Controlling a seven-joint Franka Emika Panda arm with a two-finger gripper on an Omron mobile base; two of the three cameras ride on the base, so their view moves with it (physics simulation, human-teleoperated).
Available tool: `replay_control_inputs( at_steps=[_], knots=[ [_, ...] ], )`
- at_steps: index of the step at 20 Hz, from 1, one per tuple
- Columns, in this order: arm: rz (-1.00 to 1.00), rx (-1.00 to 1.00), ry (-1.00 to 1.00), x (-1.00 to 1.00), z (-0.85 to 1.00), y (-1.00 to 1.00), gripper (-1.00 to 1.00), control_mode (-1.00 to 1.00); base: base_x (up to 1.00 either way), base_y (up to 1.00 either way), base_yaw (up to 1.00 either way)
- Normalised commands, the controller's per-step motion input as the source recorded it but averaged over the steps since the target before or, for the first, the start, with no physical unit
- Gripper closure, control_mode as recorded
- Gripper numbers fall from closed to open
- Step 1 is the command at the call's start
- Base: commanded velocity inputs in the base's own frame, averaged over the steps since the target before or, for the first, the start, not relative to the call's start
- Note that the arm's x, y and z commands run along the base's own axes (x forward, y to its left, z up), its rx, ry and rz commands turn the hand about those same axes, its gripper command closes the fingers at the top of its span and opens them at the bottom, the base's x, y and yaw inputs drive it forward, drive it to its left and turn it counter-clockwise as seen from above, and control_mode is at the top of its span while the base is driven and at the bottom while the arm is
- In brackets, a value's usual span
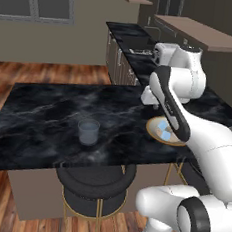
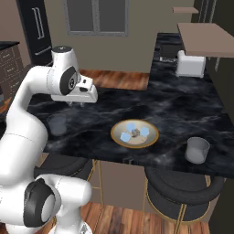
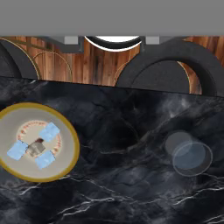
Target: There are four ice cubes in the ice bowl. Place two ice cubes in each glass of water.
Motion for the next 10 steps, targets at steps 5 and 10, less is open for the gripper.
replay_control_inputs(
  at_steps=[5,10],
  knots=[
    [-0.05,0.01,0.0,0.0,0.0,-0.12,-1.0,-1.0,0.0,0.0,0.0],
    [-0.18,0.01,0.03,-0.01,-0.05,-0.39,-1.0,-1.0,0.0,0.0,0.0]
  ],
)
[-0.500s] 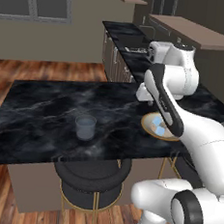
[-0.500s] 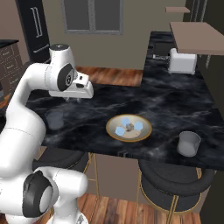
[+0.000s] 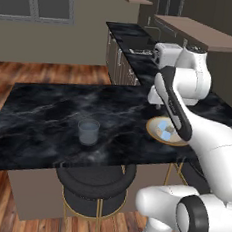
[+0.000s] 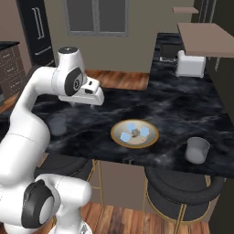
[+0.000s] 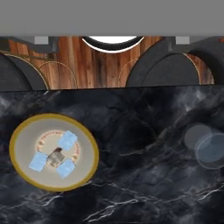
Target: There are four ice cubes in the ice bowl. Place two ice cubes in each glass of water.
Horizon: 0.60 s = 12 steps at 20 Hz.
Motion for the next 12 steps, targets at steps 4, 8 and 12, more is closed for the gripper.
replay_control_inputs(
  at_steps=[4,8,12],
  knots=[
    [-0.18,0.0,0.08,-0.11,-0.12,-0.47,-1.0,-1.0,0.0,0.0,0.0],
    [-0.19,0.0,0.06,-0.12,-0.18,-0.48,-1.0,-1.0,0.0,0.0,0.0],
    [-0.23,0.0,0.07,-0.01,-0.23,-0.41,-1.0,-1.0,0.0,0.0,0.0]
  ],
)
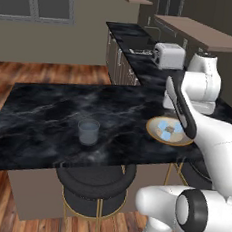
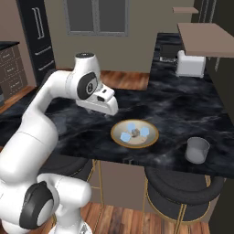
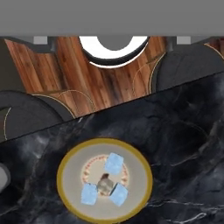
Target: There are four ice cubes in the ice bowl. Place two ice cubes in each glass of water.
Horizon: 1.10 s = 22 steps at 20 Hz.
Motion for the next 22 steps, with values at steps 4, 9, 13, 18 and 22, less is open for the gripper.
replay_control_inputs(
  at_steps=[4,9,13,18,22],
  knots=[
    [-0.17,0.0,0.0,0.0,-0.38,-0.35,-1.0,-1.0,0.0,0.0,0.0],
    [-0.12,0.02,0.0,0.0,-0.29,-0.24,-1.0,-1.0,0.0,0.0,0.0],
    [-0.06,0.05,0.03,0.0,-0.29,-0.15,-1.0,-1.0,0.0,0.0,0.0],
    [-0.01,0.04,0.0,0.16,-0.28,-0.01,-1.0,-1.0,0.0,0.0,0.0],
    [0.0,0.01,0.02,0.27,-0.3,0.0,-1.0,-1.0,0.0,0.0,0.0]
  ],
)
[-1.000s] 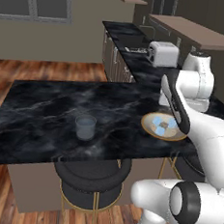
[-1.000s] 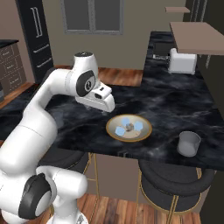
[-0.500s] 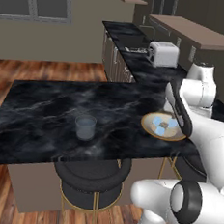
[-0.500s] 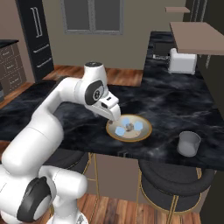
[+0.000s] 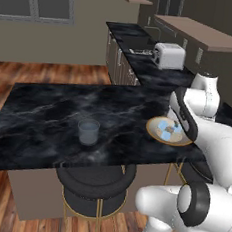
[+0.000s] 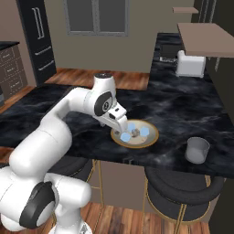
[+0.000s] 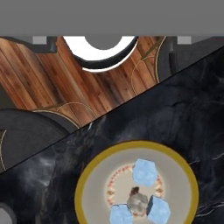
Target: There are four ice cubes in the ice bowl. Place two ice cubes in each glass of water.
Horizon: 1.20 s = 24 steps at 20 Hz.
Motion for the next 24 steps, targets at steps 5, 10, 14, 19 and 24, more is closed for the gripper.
replay_control_inputs(
  at_steps=[5,10,14,19,24],
  knots=[
    [0.0,0.0,0.01,0.3,-0.29,0.0,-1.0,-1.0,0.0,0.0,0.0],
    [0.0,0.0,0.0,0.29,-0.27,0.0,-1.0,-1.0,0.0,0.0,0.0],
    [0.0,0.02,0.0,0.26,-0.32,0.0,-1.0,-1.0,0.0,0.0,0.0],
    [0.0,0.04,0.0,0.24,-0.28,-0.06,-1.0,-1.0,0.0,0.0,0.0],
    [0.0,0.05,0.0,0.22,-0.24,-0.11,-1.0,-1.0,0.0,0.0,0.0]
  ],
)
